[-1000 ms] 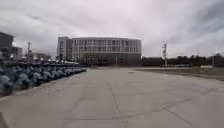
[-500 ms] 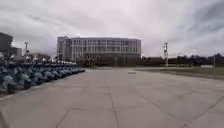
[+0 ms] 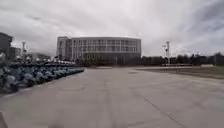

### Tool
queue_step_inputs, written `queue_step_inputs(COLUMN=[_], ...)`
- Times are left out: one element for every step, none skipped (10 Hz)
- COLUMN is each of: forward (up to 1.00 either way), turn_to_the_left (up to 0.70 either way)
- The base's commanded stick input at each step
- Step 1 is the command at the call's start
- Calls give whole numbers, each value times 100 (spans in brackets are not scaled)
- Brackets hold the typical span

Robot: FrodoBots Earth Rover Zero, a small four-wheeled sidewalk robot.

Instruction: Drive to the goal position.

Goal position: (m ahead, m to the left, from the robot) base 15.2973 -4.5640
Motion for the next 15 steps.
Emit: queue_step_inputs(forward=[100, 100, 100, 100, 100, 100, 100, 100, 100, 100, 100, 100, 100, 100, 100], turn_to_the_left=[0, 0, -9, -23, -34, -6, 0, 0, 0, 0, 0, 0, 0, 0, 0])
